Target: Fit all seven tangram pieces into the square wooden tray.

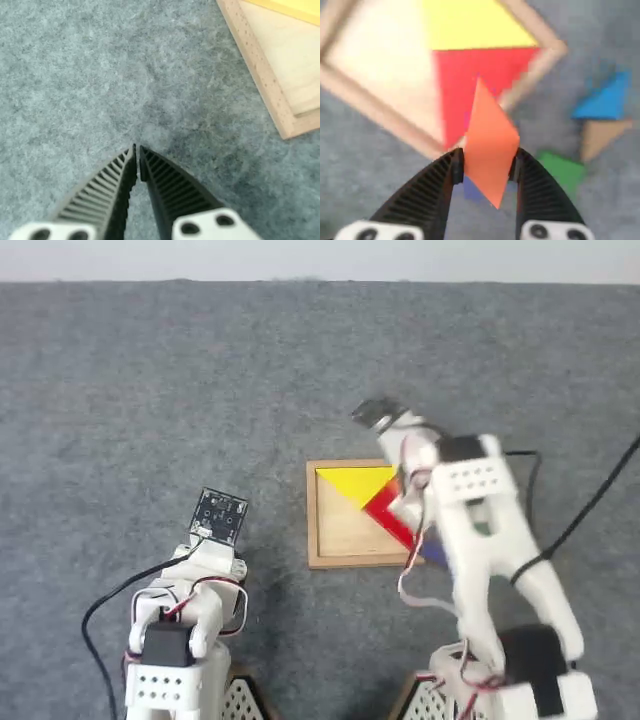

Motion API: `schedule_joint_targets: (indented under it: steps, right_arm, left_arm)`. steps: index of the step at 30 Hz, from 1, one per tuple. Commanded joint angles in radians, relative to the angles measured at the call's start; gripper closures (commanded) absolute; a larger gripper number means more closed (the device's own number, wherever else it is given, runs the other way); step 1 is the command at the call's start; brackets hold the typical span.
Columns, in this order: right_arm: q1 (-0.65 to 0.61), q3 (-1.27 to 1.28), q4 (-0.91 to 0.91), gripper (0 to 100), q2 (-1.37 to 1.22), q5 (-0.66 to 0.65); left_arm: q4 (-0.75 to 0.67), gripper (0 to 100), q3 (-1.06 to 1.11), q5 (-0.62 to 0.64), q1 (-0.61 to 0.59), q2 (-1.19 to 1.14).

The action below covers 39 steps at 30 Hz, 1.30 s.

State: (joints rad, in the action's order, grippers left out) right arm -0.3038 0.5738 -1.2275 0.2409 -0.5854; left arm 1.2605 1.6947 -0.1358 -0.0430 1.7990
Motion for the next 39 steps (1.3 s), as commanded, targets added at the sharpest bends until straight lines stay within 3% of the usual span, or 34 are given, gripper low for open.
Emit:
schedule_joint_targets:
  steps: [1, 11, 25, 35, 39]
  right_arm:
    - [-0.102, 0.038, 0.056, 87.9, 0.085, 0.014]
    - [-0.275, -0.066, 0.084, 87.9, -0.117, 0.132]
    - [-0.28, -0.354, 0.073, 87.9, -0.403, 0.437]
    - [-0.286, -0.351, 0.042, 86.9, -0.415, 0.339]
    - [-0.288, -0.353, 0.047, 74.2, -0.415, 0.341]
  left_arm:
    - [0.005, 99, -0.012, 0.008, -0.005, 0.025]
    - [0.005, 99, -0.012, 0.008, -0.005, 0.025]
    - [0.005, 99, -0.012, 0.008, -0.005, 0.025]
    - [0.005, 99, -0.012, 0.008, -0.005, 0.025]
    - [0.005, 99, -0.012, 0.008, -0.005, 0.025]
